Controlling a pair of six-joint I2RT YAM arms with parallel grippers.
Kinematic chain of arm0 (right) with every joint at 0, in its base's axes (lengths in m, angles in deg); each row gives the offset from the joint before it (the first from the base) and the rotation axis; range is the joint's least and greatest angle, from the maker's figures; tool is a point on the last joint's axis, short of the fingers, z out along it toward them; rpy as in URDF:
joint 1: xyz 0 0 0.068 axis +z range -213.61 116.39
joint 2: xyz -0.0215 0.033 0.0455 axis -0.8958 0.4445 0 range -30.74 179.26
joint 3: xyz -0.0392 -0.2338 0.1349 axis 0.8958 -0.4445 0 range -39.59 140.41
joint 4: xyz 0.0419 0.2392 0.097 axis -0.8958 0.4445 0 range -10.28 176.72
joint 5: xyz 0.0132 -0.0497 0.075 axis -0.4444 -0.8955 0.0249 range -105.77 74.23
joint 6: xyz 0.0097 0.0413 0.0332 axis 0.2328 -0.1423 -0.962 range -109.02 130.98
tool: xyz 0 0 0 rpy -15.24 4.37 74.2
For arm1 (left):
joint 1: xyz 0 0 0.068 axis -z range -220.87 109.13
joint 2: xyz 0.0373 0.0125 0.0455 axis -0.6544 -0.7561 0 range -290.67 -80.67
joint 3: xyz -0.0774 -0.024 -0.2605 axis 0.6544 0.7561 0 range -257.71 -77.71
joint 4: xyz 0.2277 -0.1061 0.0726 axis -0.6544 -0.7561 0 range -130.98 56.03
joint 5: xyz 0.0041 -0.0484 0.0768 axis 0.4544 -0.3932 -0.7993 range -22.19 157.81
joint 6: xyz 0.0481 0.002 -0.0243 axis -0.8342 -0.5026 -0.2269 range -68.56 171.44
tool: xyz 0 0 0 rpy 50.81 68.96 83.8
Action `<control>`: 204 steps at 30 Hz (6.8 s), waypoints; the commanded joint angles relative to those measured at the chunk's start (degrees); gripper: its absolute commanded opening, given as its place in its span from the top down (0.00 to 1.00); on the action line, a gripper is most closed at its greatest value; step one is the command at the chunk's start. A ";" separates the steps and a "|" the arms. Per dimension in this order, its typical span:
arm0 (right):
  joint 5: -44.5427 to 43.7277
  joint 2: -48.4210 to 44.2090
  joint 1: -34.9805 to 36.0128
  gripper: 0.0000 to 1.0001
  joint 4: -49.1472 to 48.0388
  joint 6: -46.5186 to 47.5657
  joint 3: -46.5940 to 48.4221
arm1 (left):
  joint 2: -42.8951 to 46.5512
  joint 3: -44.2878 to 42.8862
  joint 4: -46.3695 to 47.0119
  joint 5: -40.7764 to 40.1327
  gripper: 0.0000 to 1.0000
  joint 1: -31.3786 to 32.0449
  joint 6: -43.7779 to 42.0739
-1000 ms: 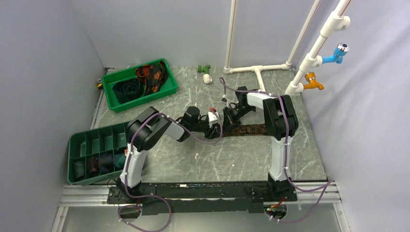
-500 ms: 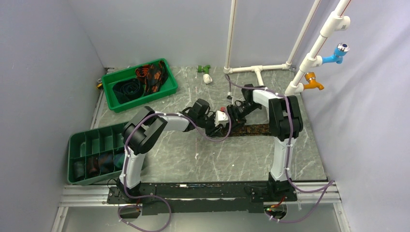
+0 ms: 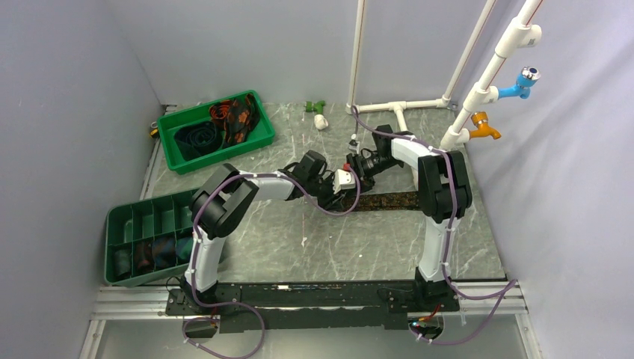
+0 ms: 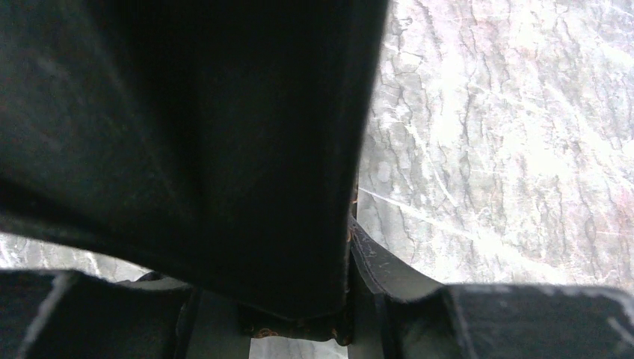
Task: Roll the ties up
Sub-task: Roll the tie at the center of the board.
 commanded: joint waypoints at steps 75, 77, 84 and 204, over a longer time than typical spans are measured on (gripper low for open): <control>-15.34 4.01 2.21 0.82 -6.66 -0.47 -3.87 | -1.38 9.32 -8.74 -2.62 0.84 -1.10 -1.00; -13.49 2.94 1.36 0.75 -5.30 -0.43 -2.88 | -1.70 7.99 -13.94 -4.46 0.85 -1.05 -2.34; -7.87 -1.57 -1.01 0.59 1.88 4.56 -1.23 | -2.87 5.73 -20.17 -9.16 0.88 -0.86 -2.56; -11.62 5.06 0.05 1.00 -7.03 -1.10 -7.45 | -0.35 9.11 -9.41 -8.76 0.38 3.34 -3.79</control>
